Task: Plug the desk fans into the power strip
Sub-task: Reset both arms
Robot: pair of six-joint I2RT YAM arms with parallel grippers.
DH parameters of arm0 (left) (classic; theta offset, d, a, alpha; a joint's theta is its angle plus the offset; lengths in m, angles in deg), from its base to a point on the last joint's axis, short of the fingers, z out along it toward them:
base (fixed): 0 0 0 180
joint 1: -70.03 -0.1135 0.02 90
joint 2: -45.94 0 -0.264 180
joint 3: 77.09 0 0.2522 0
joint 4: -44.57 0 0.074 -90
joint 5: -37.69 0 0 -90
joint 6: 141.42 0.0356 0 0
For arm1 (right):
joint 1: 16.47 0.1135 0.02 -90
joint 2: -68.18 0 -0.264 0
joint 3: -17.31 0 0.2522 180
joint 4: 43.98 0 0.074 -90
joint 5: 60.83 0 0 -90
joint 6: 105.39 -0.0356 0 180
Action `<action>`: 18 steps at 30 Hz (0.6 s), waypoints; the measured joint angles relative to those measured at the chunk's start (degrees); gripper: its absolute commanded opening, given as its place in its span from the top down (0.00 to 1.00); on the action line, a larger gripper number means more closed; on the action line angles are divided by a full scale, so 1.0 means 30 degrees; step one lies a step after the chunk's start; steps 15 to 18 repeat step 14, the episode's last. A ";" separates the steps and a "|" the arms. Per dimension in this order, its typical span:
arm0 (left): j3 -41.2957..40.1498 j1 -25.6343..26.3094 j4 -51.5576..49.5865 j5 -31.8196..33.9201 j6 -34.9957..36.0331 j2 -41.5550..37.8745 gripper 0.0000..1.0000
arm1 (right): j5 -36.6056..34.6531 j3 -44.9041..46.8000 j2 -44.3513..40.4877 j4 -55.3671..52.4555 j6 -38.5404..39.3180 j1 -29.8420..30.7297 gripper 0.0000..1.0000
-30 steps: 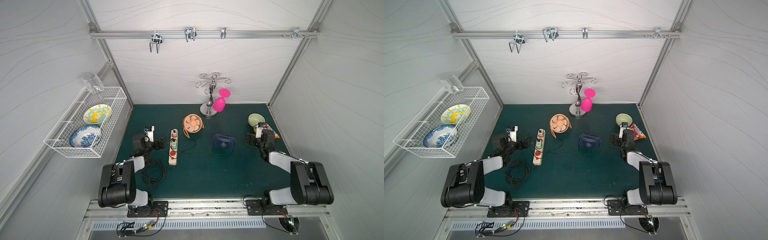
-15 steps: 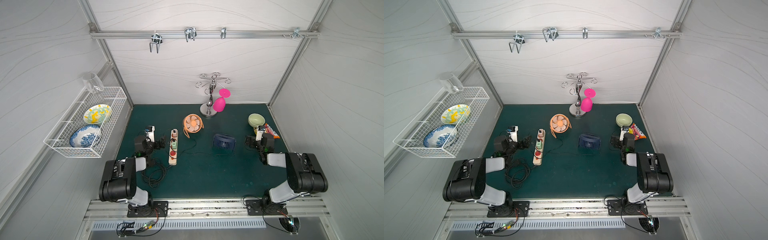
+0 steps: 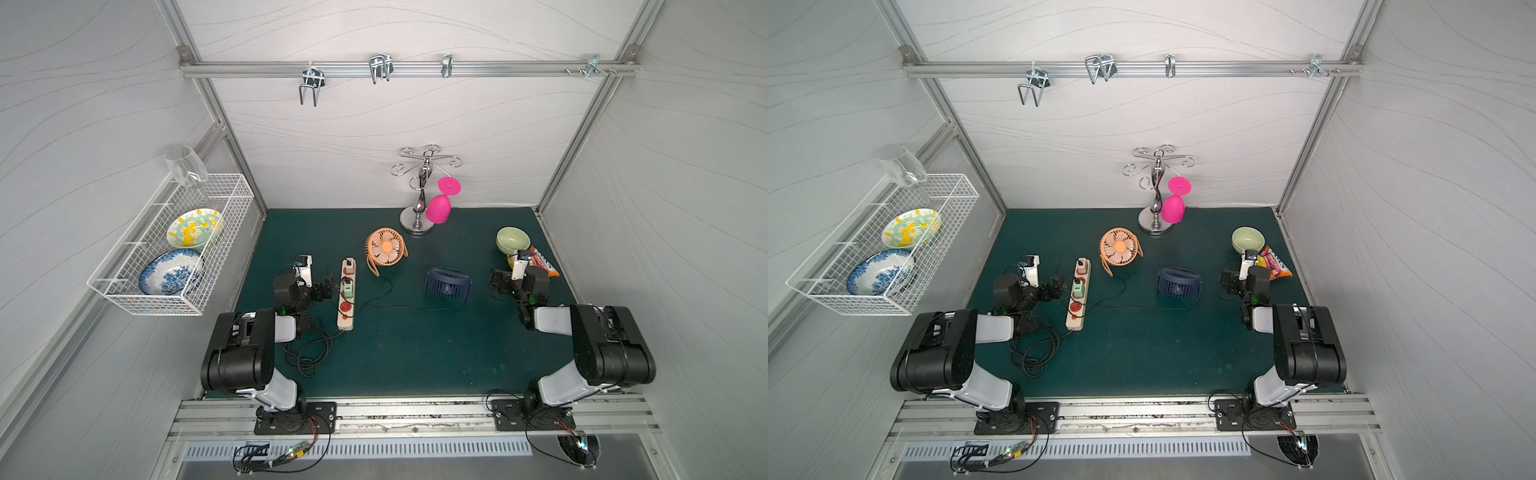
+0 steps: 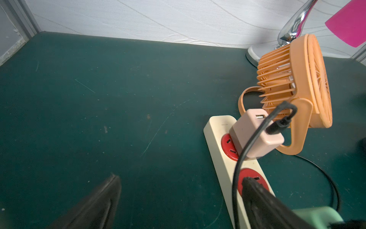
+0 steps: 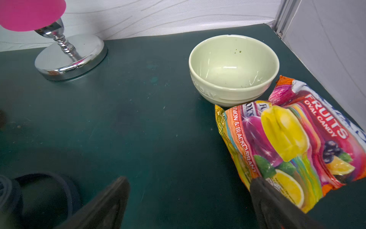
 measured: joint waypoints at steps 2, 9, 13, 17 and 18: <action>0.0000 0.0015 0.0000 0.0102 0.0000 0.0000 0.00 | 0.0015 0.0000 0.0000 0.0000 0.0000 0.0000 0.01; 0.0000 0.0029 0.0007 0.0248 0.0000 0.0000 0.00 | 0.0022 0.0000 0.0000 0.0000 0.0000 0.0000 0.01; 0.0000 0.0029 0.0007 0.0284 0.0000 0.0000 0.00 | 0.0022 0.0000 0.0000 0.0000 0.0000 0.0000 0.01; 0.0000 0.0029 0.0007 0.0299 0.0000 0.0000 0.00 | 0.0022 0.0000 0.0000 0.0000 -0.0007 0.0000 0.01; 0.0000 0.0029 0.0007 0.0299 0.0000 0.0000 0.00 | 0.0022 0.0000 0.0000 0.0000 -0.0007 0.0000 0.01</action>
